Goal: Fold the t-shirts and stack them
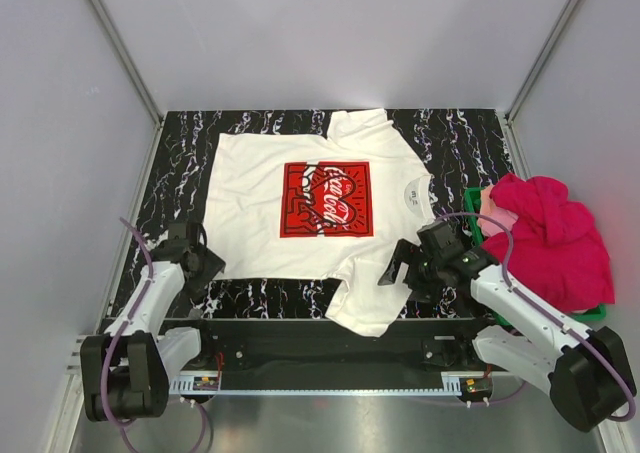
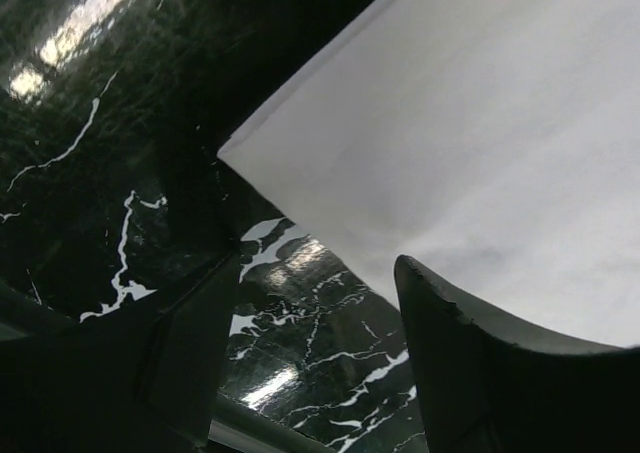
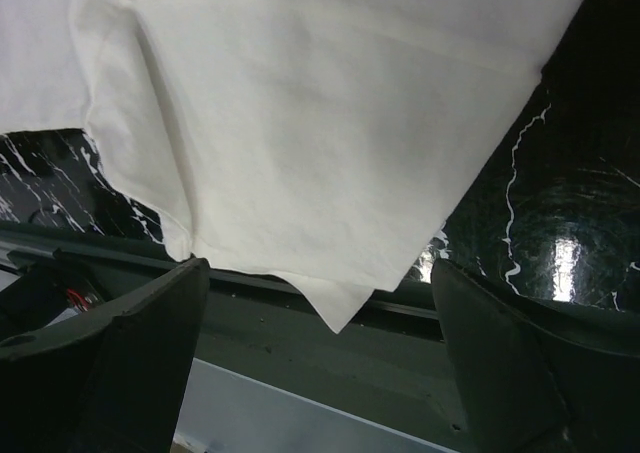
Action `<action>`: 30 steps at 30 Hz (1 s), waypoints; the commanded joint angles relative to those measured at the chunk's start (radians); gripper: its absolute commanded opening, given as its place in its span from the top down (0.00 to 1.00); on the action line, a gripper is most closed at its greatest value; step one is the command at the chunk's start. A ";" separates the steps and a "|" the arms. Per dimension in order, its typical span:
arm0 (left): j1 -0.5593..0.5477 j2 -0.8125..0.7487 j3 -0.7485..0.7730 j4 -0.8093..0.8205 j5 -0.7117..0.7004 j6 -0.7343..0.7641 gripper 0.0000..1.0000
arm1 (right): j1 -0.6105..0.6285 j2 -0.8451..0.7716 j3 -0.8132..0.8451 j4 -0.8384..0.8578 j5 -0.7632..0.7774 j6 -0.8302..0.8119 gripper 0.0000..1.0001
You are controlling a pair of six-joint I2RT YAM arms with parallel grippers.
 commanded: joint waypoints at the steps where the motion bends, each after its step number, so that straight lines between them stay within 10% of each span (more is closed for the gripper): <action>1: 0.005 0.023 -0.043 0.081 -0.036 -0.042 0.33 | 0.036 -0.025 -0.040 0.025 -0.007 0.062 0.01; 11: 0.005 0.166 -0.016 0.266 -0.043 0.030 0.96 | 0.286 0.075 -0.121 0.140 0.057 0.223 0.06; 25: 0.005 0.132 -0.014 0.260 -0.040 0.058 1.00 | 0.511 0.334 -0.150 0.353 0.093 0.364 0.37; 30: 0.007 0.126 -0.003 0.255 -0.031 0.059 1.00 | 0.527 0.365 -0.153 0.370 0.087 0.373 0.71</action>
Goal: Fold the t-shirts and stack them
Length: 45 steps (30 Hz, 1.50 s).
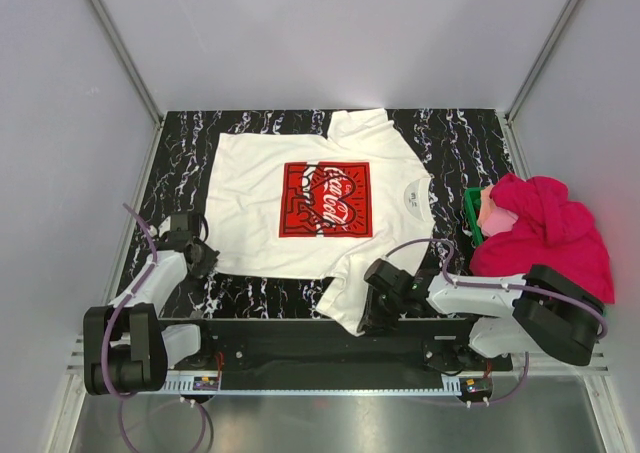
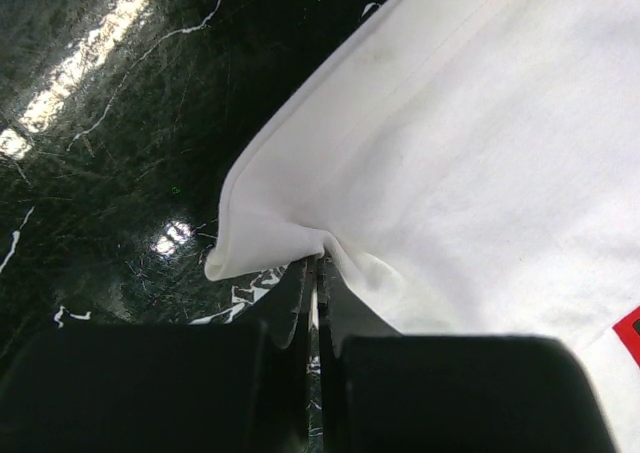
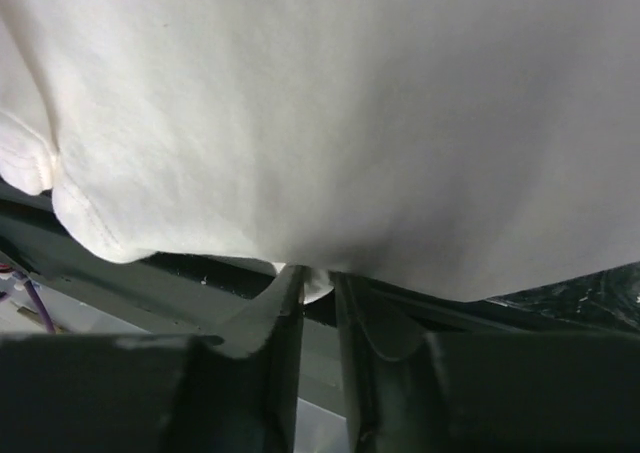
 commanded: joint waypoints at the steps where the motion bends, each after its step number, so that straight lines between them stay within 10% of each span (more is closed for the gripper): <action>1: 0.005 -0.019 0.009 0.007 -0.011 0.018 1.00 | 0.022 0.020 -0.037 0.003 0.070 0.014 0.76; 6: 0.005 -0.039 0.009 0.002 -0.004 0.024 1.00 | 0.025 -0.048 -0.044 -0.055 0.093 0.018 1.00; 28: -0.021 -0.375 0.079 -0.271 0.257 -0.006 1.00 | 0.024 -0.600 0.331 -0.960 0.510 0.098 1.00; 38: -0.020 -0.386 0.231 -0.426 0.237 0.104 1.00 | 0.001 -0.432 0.541 -0.906 0.633 -0.078 1.00; 45: -0.011 -0.254 0.310 -0.377 0.254 0.173 1.00 | -0.313 -0.197 0.752 -0.697 0.465 -0.458 1.00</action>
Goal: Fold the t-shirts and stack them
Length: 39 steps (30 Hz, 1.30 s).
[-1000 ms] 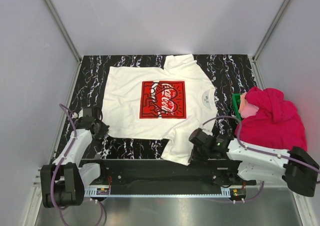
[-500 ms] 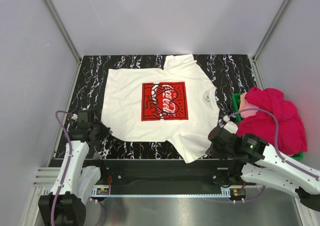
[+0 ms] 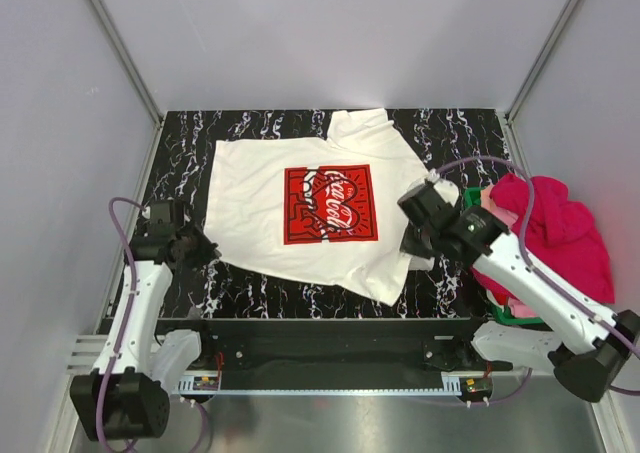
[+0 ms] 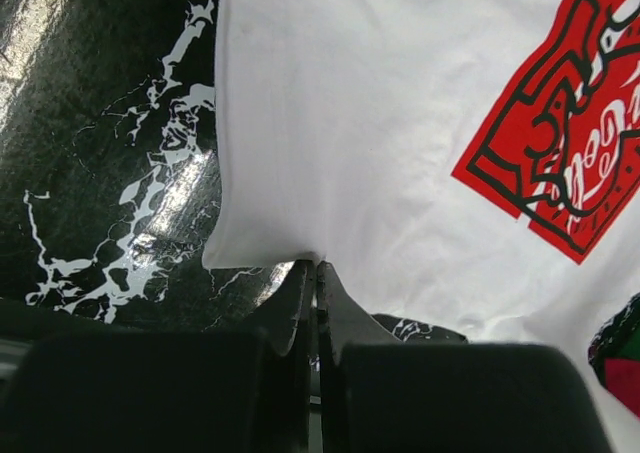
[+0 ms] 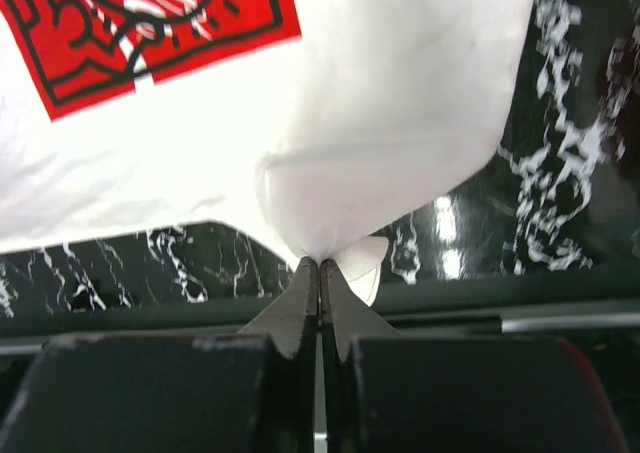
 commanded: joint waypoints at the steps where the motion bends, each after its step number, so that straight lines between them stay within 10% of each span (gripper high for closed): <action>1: 0.007 0.060 0.079 0.032 0.009 0.069 1.00 | -0.127 0.070 0.108 0.140 -0.058 -0.261 1.00; 39: 0.050 0.778 0.489 0.156 -0.053 0.235 1.00 | -0.534 0.787 0.731 0.234 -0.239 -0.584 1.00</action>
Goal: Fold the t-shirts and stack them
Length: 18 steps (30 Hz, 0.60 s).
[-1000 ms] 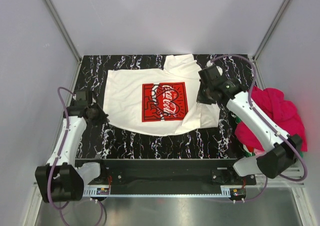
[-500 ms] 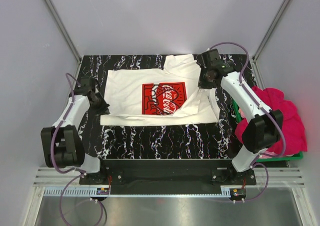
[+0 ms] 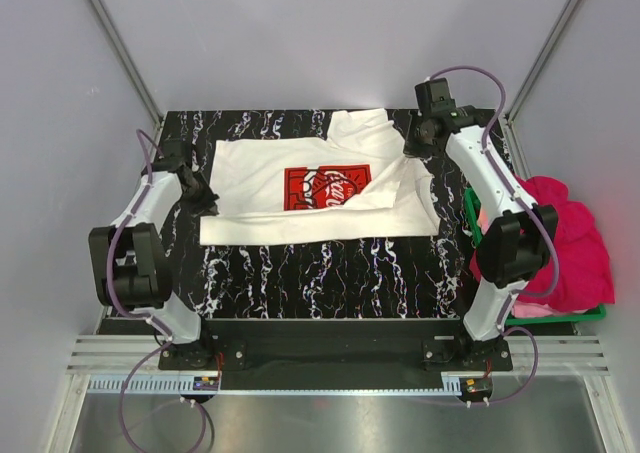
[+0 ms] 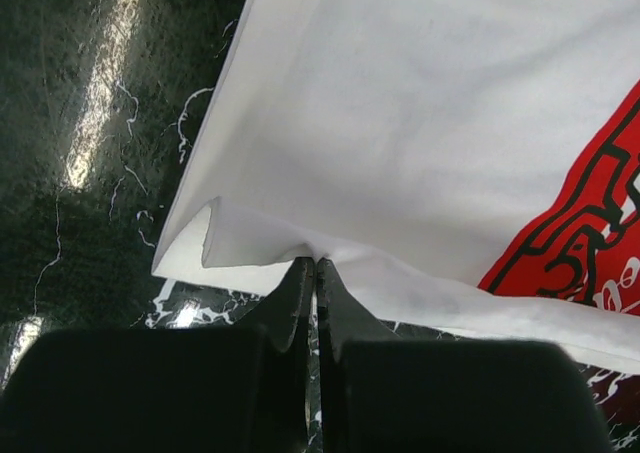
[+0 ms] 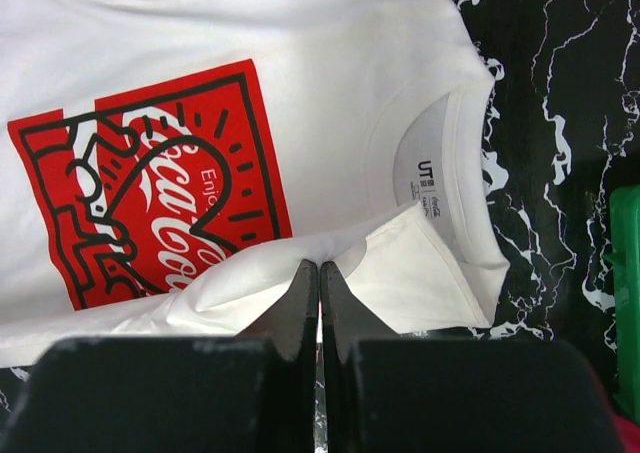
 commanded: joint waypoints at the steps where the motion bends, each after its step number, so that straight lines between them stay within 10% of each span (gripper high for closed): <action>1: 0.008 0.050 0.052 0.022 -0.021 0.024 1.00 | -0.005 0.042 0.054 0.007 -0.020 -0.017 1.00; 14: 0.014 0.312 0.262 -0.035 -0.002 0.028 1.00 | -0.056 0.376 0.311 -0.047 -0.052 0.019 1.00; 16: 0.017 0.343 0.316 -0.052 -0.007 0.025 0.95 | -0.064 0.428 0.374 -0.066 -0.078 0.013 0.87; 18: 0.019 0.375 0.357 -0.088 -0.016 0.022 0.89 | -0.073 0.502 0.475 -0.083 -0.101 0.005 0.46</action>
